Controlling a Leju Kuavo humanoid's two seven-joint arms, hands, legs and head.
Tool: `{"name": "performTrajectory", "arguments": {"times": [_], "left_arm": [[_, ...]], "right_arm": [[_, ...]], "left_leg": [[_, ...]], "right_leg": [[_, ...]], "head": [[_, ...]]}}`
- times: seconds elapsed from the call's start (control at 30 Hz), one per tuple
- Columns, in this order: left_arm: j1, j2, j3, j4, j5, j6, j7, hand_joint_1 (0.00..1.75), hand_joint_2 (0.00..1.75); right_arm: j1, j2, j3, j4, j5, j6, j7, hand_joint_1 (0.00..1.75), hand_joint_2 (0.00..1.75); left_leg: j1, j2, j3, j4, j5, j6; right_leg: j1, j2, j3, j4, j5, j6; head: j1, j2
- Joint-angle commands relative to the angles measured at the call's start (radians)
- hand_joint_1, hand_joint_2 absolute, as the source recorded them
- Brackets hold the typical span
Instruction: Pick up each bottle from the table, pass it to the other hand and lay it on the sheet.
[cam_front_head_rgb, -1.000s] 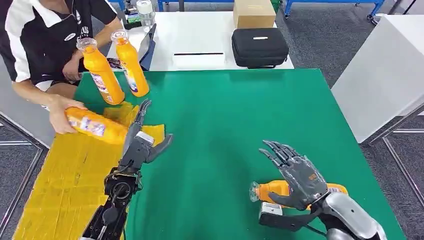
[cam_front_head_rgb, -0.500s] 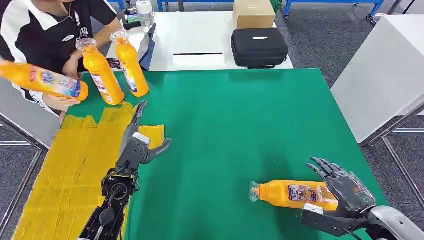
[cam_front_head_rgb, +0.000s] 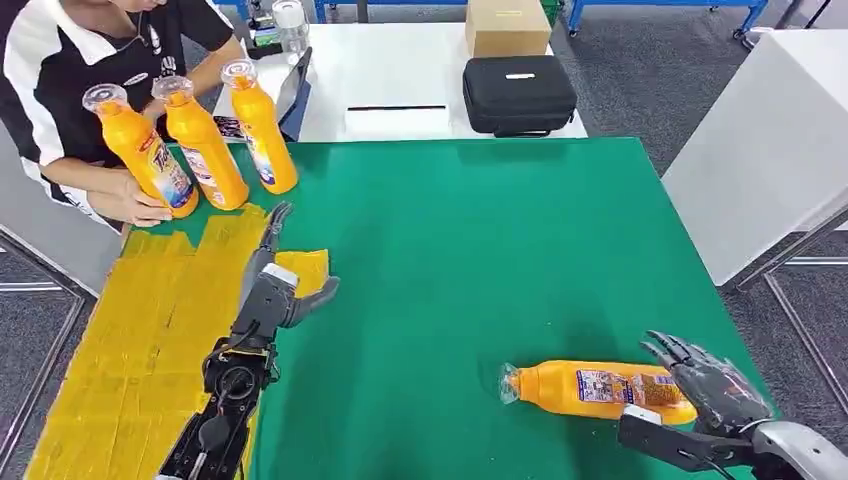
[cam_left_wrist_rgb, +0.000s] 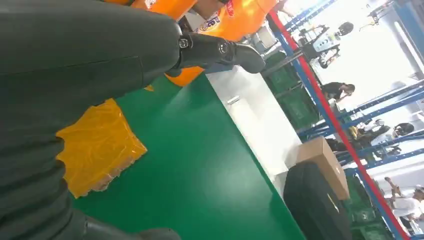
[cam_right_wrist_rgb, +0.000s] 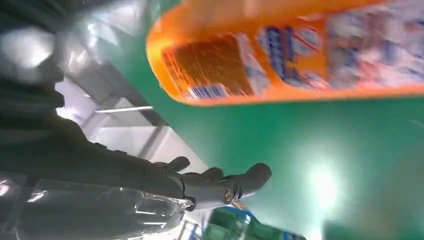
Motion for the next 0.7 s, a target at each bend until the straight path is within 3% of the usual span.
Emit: {"name": "performTrajectory", "arguments": {"times": [0.03,0.47,0.5,0.63,0.67,0.7], "left_arm": [[-0.084,0.005,-0.05,0.162,0.007,0.024,-0.011,0.0,1.75],[-0.092,0.004,-0.074,0.145,0.006,0.017,-0.001,0.0,1.75],[-0.091,0.005,-0.078,0.145,0.002,0.017,0.005,0.0,1.75],[-0.097,0.003,-0.085,0.16,-0.004,0.025,0.004,0.0,1.75],[-0.098,0.002,-0.087,0.166,-0.005,0.027,0.002,0.0,1.75],[-0.101,0.001,-0.09,0.175,-0.004,0.029,-0.001,0.0,1.75]], "right_arm": [[-0.099,0.082,0.091,0.266,0.103,-0.035,0.031,0.0,1.75],[-0.127,0.097,0.142,0.323,0.131,-0.048,0.094,0.0,1.75],[-0.146,0.109,0.154,0.345,0.144,-0.075,0.09,0.0,1.75],[-0.212,0.177,0.204,0.423,0.187,-0.186,0.057,0.0,1.75],[-0.225,0.194,0.218,0.438,0.199,-0.207,0.058,0.0,1.75],[-0.239,0.206,0.235,0.455,0.212,-0.224,0.062,0.21,1.75]], "left_leg": [[0.002,0.001,0.004,-0.002,0.0,-0.002],[0.001,0.002,0.003,-0.001,0.0,-0.002],[0.002,0.004,0.011,-0.001,-0.004,-0.004],[0.002,0.004,0.006,-0.002,-0.001,-0.003],[0.003,0.007,0.012,-0.002,-0.004,-0.005],[0.003,0.006,0.007,-0.002,-0.002,-0.003]], "right_leg": [[0.002,-0.002,0.006,-0.003,0.0,-0.001],[0.002,-0.001,0.004,-0.002,0.0,-0.001],[0.003,-0.003,0.012,-0.003,-0.003,-0.003],[0.003,0.0,0.006,-0.003,0.0,-0.002],[0.004,-0.001,0.013,-0.005,-0.001,-0.003],[0.004,0.001,0.008,-0.004,0.001,-0.002]], "head": [[0.0,0.0],[0.0,0.0],[0.0,0.0],[0.0,0.0],[0.0,0.0],[0.0,0.0]]}}
